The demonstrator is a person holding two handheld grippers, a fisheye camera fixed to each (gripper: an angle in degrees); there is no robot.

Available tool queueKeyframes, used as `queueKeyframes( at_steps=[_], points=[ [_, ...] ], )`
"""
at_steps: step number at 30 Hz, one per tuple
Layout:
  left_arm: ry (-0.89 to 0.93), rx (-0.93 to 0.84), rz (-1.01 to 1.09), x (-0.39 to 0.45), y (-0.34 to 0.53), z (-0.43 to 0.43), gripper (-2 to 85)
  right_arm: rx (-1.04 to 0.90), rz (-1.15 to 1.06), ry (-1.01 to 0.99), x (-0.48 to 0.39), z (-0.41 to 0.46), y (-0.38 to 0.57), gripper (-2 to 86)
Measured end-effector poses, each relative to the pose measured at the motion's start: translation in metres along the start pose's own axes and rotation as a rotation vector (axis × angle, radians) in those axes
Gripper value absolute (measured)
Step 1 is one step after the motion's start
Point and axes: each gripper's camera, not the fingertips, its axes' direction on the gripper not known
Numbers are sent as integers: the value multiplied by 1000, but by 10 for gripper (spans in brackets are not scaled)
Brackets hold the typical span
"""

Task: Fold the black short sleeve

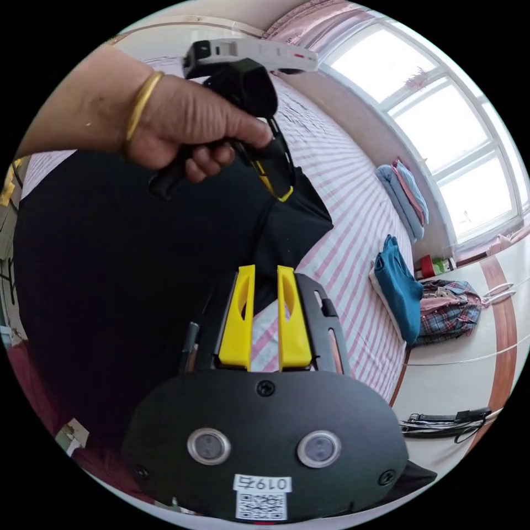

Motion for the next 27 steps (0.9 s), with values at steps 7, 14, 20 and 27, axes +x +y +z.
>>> queueKeyframes(
  at_steps=[7, 14, 20, 27],
  points=[
    [-57, -98, 132, 7, -26, 20, 8, -84, 2, 7, 2, 15, -5, 39],
    [-90, -115, 132, -1, -38, 19, 8, -90, 50, -53, 33, 7, 5, -8],
    [-94, -142, 123, -8, -47, 14, 8, -74, 212, -178, 74, 0, 20, -8],
    [-133, -194, 196, -6, -55, 8, 7, -100, 211, -233, 95, 14, 38, 3]
  ],
)
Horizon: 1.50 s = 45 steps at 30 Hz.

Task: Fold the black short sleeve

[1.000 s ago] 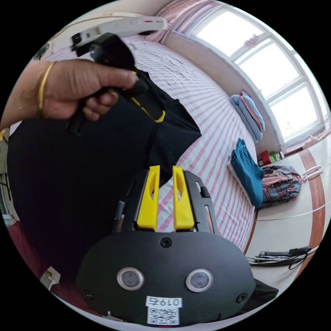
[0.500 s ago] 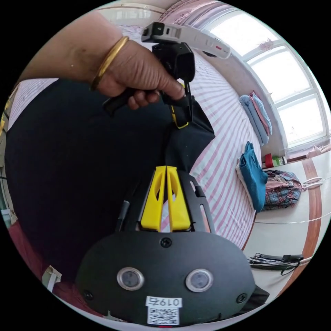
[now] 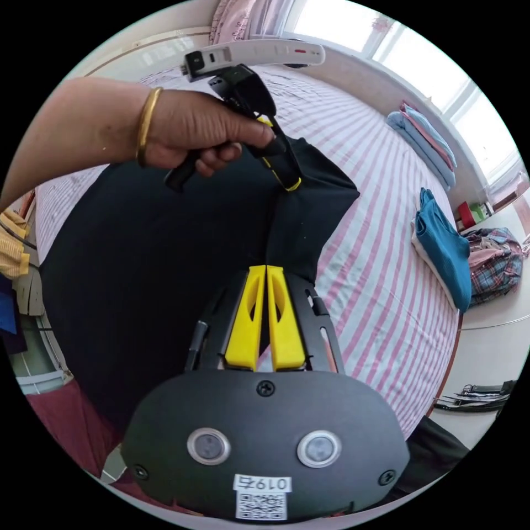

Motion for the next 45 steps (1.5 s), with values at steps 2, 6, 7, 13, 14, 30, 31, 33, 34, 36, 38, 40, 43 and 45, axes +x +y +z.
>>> queueKeyframes(
  at_steps=[2, 6, 7, 13, 14, 30, 31, 33, 34, 36, 38, 40, 43, 45],
  points=[
    [-19, -7, 27, 0, 1, -6, 7, 9, -40, 27, 1, -4, 4, 26],
    [-46, 4, 44, -2, 6, -19, 7, 54, -79, 8, 15, -28, 16, 51],
    [-58, 27, 43, -3, 10, -26, 7, 64, -71, -1, 22, -35, 20, 50],
    [-157, 25, -14, -10, 38, -43, 7, 20, 26, -50, 65, -57, 40, 3],
    [-148, 59, -50, -13, 52, -54, 7, 21, 40, -64, 69, -61, 43, 1],
    [-103, -113, -862, -48, 395, -179, 9, -91, -71, -260, 127, -156, 132, -6],
    [-105, -114, -864, -59, 405, -186, 10, -98, -60, -257, 134, -160, 134, -6],
    [-121, -122, -848, -80, 412, -192, 10, -116, -40, -253, 137, -164, 135, -6],
    [-116, -125, -817, -95, 413, -193, 10, -131, -25, -259, 135, -165, 135, -6],
    [-122, -137, -764, -122, 412, -191, 9, -163, -2, -260, 126, -163, 135, -6],
    [-127, -198, -680, -158, 409, -180, 8, -199, 14, -255, 111, -158, 136, -6],
    [-76, -290, -630, -185, 413, -166, 8, -272, 32, -248, 84, -148, 139, -7],
    [15, -291, -502, -223, 418, -171, 9, -390, 74, -218, 56, -139, 141, -7],
    [31, -213, -455, -251, 419, -191, 10, -372, 141, -186, 50, -153, 132, -7]
  ],
)
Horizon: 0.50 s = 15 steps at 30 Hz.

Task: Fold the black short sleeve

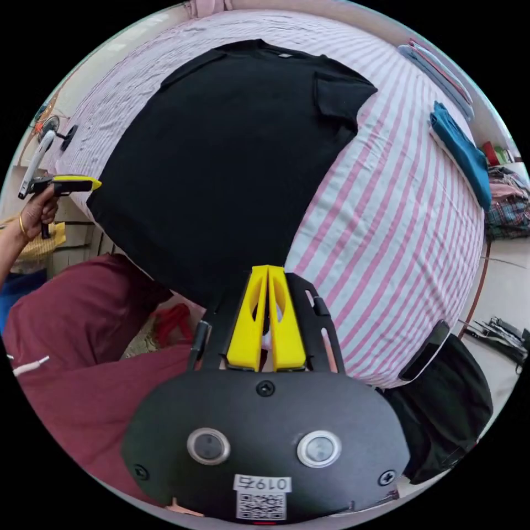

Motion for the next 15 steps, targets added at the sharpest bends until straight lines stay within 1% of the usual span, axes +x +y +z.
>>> queueKeyframes(
  at_steps=[2, 3, 6, 8, 10, 11, 15],
  points=[
    [82, 97, 19, -45, -18, -32, 14, 44, 82, -7, -7, -22, -7, -7],
    [100, 117, 22, -55, -25, -39, 16, 80, 132, -25, -13, -38, -14, -7],
    [172, 234, 18, -110, -75, -76, 26, 187, 226, -91, -28, -76, -39, -7],
    [237, 336, 16, -146, -124, -97, 40, 247, 233, -109, -40, -98, -55, -7],
    [294, 391, 4, -171, -163, -107, 55, 297, 222, -73, -55, -123, -72, -7],
    [331, 412, -1, -187, -188, -109, 63, 309, 214, -68, -57, -128, -75, -7],
    [371, 436, -10, -219, -258, -111, 78, 343, 195, -52, -45, -138, -89, -7]
  ],
)
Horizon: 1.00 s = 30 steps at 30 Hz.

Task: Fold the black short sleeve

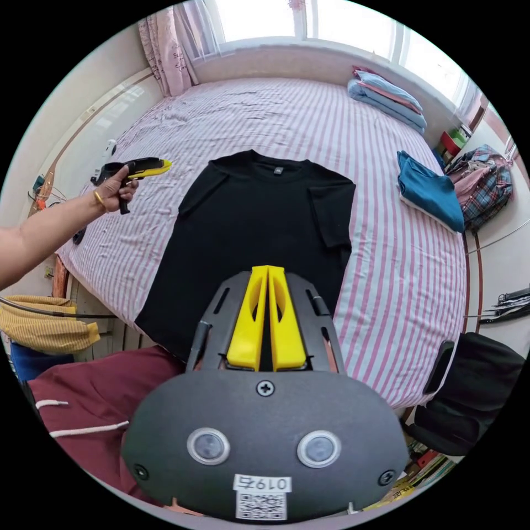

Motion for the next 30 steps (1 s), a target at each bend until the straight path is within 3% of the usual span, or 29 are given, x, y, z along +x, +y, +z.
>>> queueKeyframes(
  at_steps=[7, 16, 30],
  points=[
    [41, -96, -25, -64, -81, 60, 90, -29, 84, -54, 46, 19, -5, -7],
    [213, -106, -29, -116, -131, 76, 63, -41, 95, -95, 58, 27, -23, -7],
    [209, -106, -126, -150, -175, 85, 12, -16, 59, -140, 45, 53, -71, -7]
  ],
)
